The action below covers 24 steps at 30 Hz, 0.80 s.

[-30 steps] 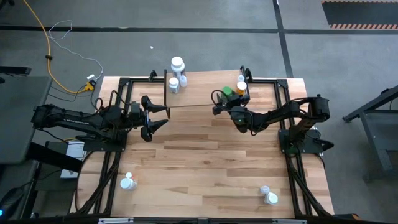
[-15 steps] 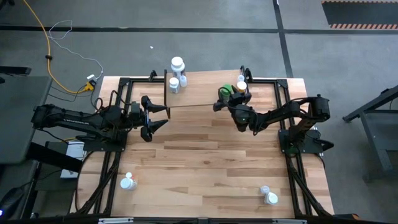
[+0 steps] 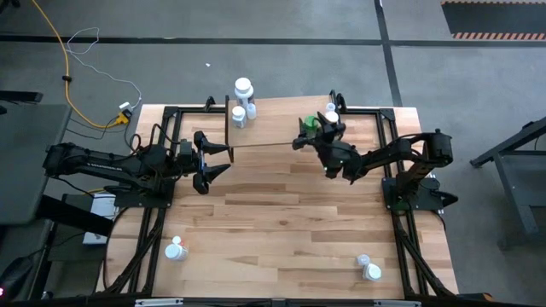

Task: Pick and place medicine bottles onto shelf by color
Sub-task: Put the green pill bottle on the shelf, then put the white pill bottle on the shelf

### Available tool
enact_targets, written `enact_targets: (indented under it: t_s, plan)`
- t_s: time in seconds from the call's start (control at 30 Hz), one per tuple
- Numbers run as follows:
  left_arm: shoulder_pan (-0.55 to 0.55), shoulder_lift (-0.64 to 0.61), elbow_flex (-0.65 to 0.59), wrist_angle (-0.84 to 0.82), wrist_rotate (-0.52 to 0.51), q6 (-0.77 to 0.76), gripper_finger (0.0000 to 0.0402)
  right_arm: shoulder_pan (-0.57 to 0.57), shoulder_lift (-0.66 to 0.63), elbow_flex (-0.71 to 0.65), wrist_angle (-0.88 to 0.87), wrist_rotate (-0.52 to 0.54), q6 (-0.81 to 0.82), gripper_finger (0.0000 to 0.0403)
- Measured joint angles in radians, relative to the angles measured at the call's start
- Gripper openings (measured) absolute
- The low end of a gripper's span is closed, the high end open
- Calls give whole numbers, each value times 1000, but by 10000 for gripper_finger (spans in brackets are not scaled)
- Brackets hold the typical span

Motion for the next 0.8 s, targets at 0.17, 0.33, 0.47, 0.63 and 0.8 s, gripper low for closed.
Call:
enact_targets:
  t_s: [0.17, 0.33, 0.47, 0.63, 0.8]
  plan:
    - [0, 0, 0, 0, 0, 0, 287, 1, -17, 0, 87, -21, -127, 314]
    - [0, 0, 0, 0, 0, 0, 287, 1, -101, 0, 86, -17, -195, 314]
    - [0, 0, 0, 0, 0, 0, 287, 30, -201, 0, 67, -11, -242, 314]
    - [0, 0, 0, 0, 0, 0, 287, 146, -376, 0, -196, -73, -253, 314]
    - [0, 0, 0, 0, 0, 0, 287, 294, -594, 0, -634, -256, -17, 314]
